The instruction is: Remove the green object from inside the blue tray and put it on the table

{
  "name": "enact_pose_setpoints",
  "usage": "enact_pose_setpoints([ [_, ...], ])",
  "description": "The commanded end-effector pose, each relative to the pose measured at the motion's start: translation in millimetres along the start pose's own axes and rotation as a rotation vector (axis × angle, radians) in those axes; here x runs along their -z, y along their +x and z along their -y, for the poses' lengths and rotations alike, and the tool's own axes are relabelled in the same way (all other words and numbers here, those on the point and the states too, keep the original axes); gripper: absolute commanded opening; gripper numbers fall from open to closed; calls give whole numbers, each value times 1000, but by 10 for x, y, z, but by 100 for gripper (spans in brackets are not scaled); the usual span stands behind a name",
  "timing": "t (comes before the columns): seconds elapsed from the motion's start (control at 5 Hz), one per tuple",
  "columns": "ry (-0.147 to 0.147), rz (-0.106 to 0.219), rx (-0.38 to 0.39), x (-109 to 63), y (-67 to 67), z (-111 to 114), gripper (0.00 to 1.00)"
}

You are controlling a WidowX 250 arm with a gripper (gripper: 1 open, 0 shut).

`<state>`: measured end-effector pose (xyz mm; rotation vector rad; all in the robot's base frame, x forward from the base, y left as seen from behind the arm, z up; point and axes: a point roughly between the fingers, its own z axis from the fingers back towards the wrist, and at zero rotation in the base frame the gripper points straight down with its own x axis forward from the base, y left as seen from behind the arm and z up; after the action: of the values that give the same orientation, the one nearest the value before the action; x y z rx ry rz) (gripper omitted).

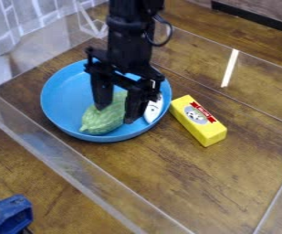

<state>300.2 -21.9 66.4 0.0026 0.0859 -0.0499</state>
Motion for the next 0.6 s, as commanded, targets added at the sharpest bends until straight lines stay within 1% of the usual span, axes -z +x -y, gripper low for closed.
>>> enact_pose_setpoints([
  [0.0, 10, 75, -31, -272, 128, 14, 0],
  [0.2, 33, 102, -53, -455, 198, -3, 0],
  [0.4, 55, 142, -77, -675, 297, -38, 0],
])
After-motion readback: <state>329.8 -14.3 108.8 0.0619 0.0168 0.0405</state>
